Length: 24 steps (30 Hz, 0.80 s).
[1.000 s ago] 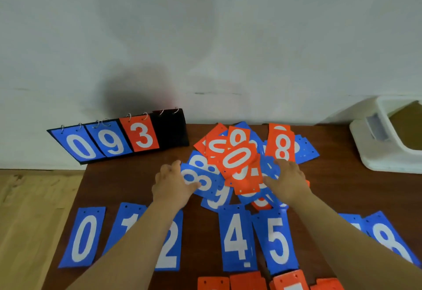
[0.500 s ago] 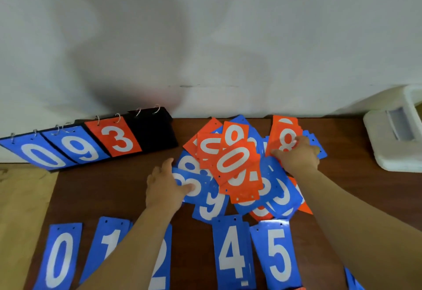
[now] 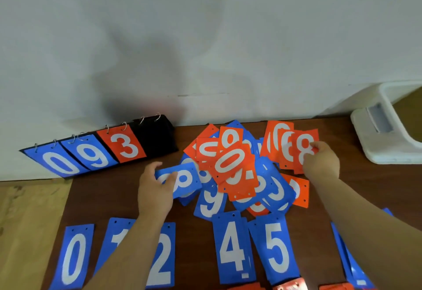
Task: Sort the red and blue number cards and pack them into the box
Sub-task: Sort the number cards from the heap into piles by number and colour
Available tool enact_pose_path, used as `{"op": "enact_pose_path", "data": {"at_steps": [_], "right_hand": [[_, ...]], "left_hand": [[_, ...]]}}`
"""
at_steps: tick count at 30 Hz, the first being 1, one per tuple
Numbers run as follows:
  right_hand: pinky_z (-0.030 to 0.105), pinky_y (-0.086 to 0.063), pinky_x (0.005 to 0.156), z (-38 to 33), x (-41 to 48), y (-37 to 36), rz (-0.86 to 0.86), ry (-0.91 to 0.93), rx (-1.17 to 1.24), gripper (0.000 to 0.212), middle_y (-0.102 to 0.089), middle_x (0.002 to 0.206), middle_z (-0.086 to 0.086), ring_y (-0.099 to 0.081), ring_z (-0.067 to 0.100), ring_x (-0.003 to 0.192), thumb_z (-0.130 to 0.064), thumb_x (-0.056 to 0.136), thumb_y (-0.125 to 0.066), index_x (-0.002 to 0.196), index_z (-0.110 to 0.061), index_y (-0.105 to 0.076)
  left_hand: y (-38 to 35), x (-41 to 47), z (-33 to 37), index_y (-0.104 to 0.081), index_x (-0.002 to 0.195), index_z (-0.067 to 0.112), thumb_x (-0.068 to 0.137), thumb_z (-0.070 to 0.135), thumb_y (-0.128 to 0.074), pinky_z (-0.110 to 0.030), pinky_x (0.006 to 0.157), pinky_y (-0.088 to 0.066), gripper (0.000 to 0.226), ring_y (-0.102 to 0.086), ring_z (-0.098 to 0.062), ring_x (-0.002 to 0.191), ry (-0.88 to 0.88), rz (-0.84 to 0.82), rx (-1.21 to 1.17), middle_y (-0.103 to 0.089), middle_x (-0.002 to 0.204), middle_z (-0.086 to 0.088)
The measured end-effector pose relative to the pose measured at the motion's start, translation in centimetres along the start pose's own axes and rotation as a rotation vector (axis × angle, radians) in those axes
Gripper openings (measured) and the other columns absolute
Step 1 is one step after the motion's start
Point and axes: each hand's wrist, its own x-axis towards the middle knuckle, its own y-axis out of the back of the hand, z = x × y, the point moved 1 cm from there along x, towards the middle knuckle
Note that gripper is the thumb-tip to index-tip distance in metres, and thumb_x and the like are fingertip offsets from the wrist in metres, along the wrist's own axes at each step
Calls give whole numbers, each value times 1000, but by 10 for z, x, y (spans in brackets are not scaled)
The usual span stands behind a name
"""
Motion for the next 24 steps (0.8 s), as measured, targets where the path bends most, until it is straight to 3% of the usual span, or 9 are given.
{"op": "enact_pose_path", "data": {"at_steps": [4,8,10,13,15,16,18,22,24], "right_hand": [[34,-48,82,7,-20,25,6,17,82,44,-61,135,15,-60,38,118,-5,95,-50,137,-18,-56],[47,-58,86,11,-52,49,-21,104,233,37,-64,128,8,-65,31,106,-12,91,-59,125,-27,-61],[46,-60,80,13,-73,64,-46,140,330,34,-66,120,5,-68,25,95,-10,90,-59,116,-31,-62],[28,-59,68,17,-109,85,-275,237,452,31,-70,112,1,-70,14,87,-5,90,-65,107,-31,-67],[34,-62,76,21,-135,98,-457,307,425,30,-73,112,-3,-73,15,92,-8,89,-72,103,-35,-69],[39,-63,80,23,-148,106,-498,340,386,29,-73,111,-6,-73,15,94,-10,88,-74,102,-35,-70],[42,-63,82,26,-172,121,-524,395,330,30,-74,108,-6,-74,16,93,-9,87,-77,103,-33,-70],[44,-61,89,33,-205,145,-662,437,271,33,-77,105,-4,-75,18,96,-2,88,-72,109,-28,-74],[39,-59,93,39,-215,156,-759,441,237,34,-77,110,-8,-73,13,101,0,92,-68,113,-25,-75]], "left_hand": [[0,-25,19,-53,125,36,97,32,-62,-32,58,-56,29,-68,-13,85,25,-44,-86,-62,108,7],[-6,-56,37,-59,115,31,98,20,-62,-22,47,-50,21,-72,-16,80,39,-115,-208,-66,103,1],[-7,-75,47,-60,115,31,99,16,-61,-22,46,-51,22,-74,-17,79,30,-144,-279,-67,103,2],[-6,-105,61,-65,109,36,98,18,-66,-33,54,-61,21,-73,-13,79,-29,-179,-347,-67,104,9],[-4,-128,68,-70,102,36,95,19,-70,-43,66,-62,18,-67,-3,72,-71,-197,-375,-66,95,17],[-4,-140,72,-71,99,35,94,20,-71,-41,67,-60,16,-63,1,69,-102,-206,-374,-65,92,20],[-2,-162,77,-73,95,36,94,22,-71,-23,68,-52,14,-62,11,78,-163,-234,-365,-65,97,21],[-7,-189,78,-76,108,36,98,23,-66,-32,91,-58,19,-67,-11,108,-226,-287,-370,-71,114,14],[-8,-201,78,-74,109,39,100,22,-63,-15,90,-52,22,-63,-1,113,-266,-330,-386,-68,118,20]]}}
